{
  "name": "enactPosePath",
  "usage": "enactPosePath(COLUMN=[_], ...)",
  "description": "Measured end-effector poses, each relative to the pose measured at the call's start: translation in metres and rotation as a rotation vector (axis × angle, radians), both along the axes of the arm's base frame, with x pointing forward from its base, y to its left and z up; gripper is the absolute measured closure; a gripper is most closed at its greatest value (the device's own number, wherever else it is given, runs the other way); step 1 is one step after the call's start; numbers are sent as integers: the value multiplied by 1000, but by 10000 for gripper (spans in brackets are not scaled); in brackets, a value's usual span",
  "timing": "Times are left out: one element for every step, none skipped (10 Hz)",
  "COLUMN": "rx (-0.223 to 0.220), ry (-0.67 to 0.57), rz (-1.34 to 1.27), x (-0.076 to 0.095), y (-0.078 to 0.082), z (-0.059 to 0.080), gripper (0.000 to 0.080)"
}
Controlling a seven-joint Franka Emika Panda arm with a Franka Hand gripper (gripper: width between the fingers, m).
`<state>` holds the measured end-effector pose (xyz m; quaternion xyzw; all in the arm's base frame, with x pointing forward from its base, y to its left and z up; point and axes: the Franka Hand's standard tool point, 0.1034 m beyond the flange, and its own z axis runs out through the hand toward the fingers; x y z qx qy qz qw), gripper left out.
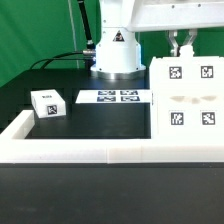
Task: Assemble cabinet
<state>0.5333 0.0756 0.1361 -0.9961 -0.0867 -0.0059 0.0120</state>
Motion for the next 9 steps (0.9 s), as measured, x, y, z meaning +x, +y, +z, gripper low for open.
enactPosePath(rx=[0, 0, 1, 2, 2, 2, 2, 2, 2], ry=[0, 4, 3, 1, 4, 5, 5, 6, 6], rz=[1, 1, 7, 11, 12, 15, 16, 16, 16], x=[0, 4, 12, 19, 22, 22, 22, 22, 22], y=[1, 5, 11, 15, 16, 17, 17, 17, 17], z=[0, 2, 6, 8, 8, 9, 8, 8, 8], gripper=[797, 797, 797, 797, 797, 797, 797, 797, 794])
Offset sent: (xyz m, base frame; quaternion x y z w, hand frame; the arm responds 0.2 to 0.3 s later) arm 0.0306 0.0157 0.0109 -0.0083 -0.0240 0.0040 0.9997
